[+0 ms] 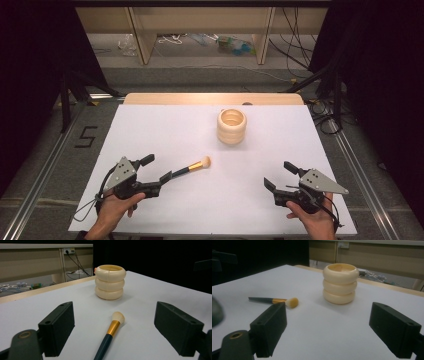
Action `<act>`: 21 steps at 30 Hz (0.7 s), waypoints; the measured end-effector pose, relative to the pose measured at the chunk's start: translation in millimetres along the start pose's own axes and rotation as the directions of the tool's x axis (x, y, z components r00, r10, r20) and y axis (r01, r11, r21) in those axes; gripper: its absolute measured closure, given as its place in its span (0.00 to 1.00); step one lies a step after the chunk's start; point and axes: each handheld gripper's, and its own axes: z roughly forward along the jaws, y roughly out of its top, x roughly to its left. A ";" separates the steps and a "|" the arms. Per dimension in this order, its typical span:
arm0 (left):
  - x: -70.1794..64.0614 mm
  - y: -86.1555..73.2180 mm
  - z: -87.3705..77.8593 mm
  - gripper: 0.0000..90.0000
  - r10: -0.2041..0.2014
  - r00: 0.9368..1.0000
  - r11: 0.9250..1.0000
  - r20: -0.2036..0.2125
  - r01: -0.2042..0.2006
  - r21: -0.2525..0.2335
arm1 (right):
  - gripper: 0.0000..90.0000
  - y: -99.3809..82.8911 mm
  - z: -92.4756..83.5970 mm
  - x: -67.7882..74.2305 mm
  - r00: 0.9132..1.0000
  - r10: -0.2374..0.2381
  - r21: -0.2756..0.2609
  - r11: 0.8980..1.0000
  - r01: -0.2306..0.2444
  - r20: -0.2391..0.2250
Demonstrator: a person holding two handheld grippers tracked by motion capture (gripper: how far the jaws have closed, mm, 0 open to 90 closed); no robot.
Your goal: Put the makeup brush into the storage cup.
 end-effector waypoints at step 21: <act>-0.1 -1.2 2.0 0.19 0.012 1.000 0.999 -0.003 -0.012 0.033 | 0.17 -0.6 0.9 2.0 1.000 0.017 0.019 1.000 -0.017 -0.010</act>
